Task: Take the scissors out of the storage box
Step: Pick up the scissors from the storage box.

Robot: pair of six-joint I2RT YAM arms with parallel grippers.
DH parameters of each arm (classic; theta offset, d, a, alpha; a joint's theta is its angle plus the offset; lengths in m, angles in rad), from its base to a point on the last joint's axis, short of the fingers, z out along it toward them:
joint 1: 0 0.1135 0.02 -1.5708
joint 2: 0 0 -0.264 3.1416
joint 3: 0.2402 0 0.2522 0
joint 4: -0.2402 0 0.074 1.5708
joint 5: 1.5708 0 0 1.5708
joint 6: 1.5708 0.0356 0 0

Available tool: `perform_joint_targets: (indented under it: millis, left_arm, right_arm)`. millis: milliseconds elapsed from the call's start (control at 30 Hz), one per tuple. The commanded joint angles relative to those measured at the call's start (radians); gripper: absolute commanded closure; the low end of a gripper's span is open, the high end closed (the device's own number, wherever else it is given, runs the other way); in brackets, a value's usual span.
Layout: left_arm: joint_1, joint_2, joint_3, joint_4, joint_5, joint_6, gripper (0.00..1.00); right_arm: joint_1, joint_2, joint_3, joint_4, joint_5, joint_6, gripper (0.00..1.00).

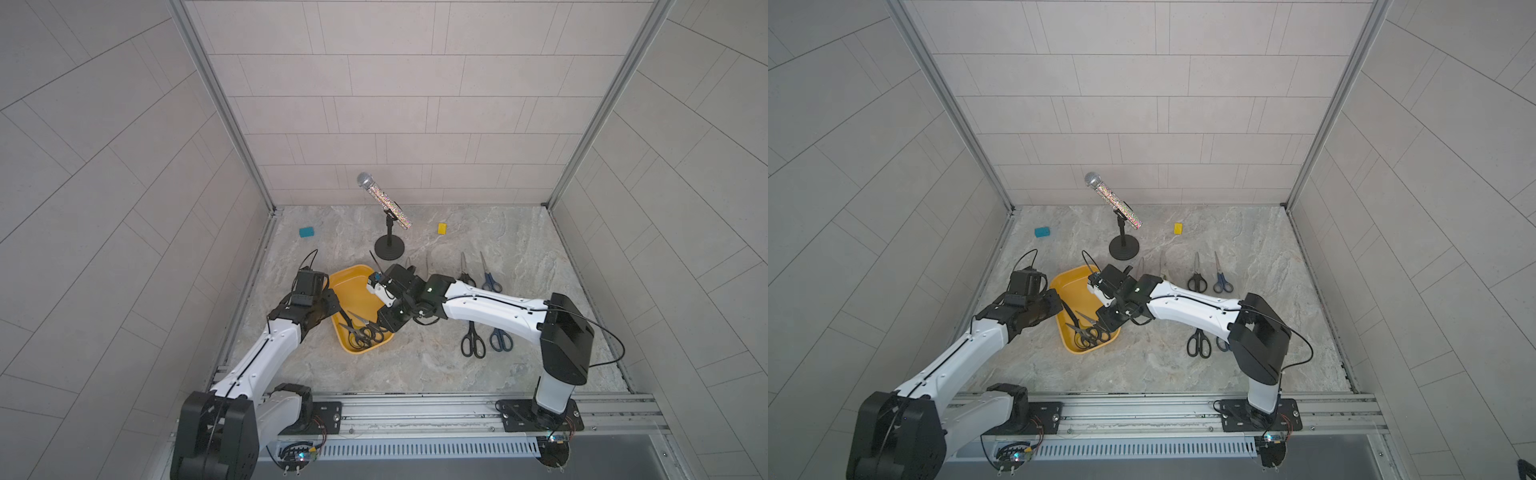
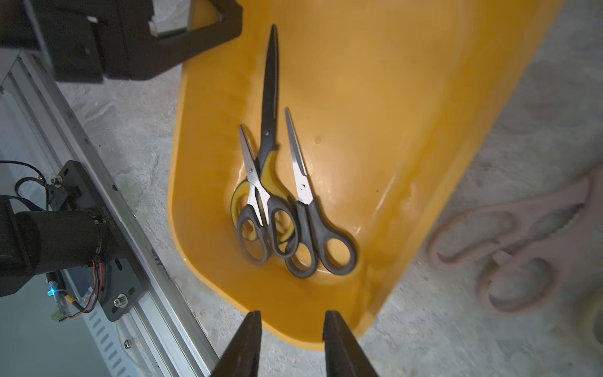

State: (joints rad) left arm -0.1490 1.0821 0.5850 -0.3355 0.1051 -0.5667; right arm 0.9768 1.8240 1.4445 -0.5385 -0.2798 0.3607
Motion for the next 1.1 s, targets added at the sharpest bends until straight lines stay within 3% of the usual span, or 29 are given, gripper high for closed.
perform_joint_targets:
  millis: [0, 433, 733, 1067]
  left_arm:
    - [-0.002, -0.027, 0.022, 0.016, 0.013, 0.008, 1.0]
    - [-0.002, -0.034, 0.02, 0.02, 0.013, 0.007, 1.0]
    - [-0.003, -0.031, 0.021, 0.019, 0.014, 0.007, 1.0]
    - [-0.003, -0.029, 0.021, 0.018, 0.016, 0.007, 1.0]
  right_arm:
    - [0.013, 0.051, 0.059, 0.006, -0.019, -0.055, 0.62]
    - [0.069, 0.233, 0.162, -0.082, 0.08, -0.124, 0.61]
    - [0.074, 0.257, 0.151, -0.083, 0.216, -0.129, 0.61]
    - [0.079, 0.302, 0.152, -0.034, 0.174, -0.098, 0.63]
